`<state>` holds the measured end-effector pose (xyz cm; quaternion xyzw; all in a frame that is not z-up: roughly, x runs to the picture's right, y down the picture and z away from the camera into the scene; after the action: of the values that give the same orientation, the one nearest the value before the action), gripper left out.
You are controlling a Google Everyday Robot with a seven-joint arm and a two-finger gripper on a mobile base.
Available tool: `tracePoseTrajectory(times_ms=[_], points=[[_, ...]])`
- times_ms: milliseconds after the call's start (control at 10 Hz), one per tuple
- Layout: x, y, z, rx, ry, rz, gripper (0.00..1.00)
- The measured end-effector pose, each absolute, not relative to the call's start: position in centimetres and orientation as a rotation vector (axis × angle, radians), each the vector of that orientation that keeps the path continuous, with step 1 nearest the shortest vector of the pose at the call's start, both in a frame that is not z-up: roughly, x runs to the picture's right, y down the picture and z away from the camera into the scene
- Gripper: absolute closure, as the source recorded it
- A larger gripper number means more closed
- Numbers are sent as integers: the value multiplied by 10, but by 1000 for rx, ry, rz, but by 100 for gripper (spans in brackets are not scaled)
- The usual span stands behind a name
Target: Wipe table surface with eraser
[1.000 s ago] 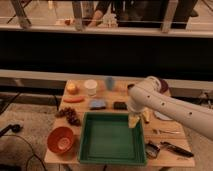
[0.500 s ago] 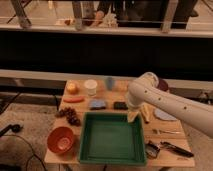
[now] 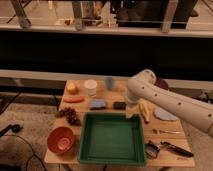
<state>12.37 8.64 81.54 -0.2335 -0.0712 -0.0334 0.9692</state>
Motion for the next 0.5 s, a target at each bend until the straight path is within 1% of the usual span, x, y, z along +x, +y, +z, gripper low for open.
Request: tracePoseTrajectory(times_ms=[500], points=[[113,74,831,-468,-143,-81,20]])
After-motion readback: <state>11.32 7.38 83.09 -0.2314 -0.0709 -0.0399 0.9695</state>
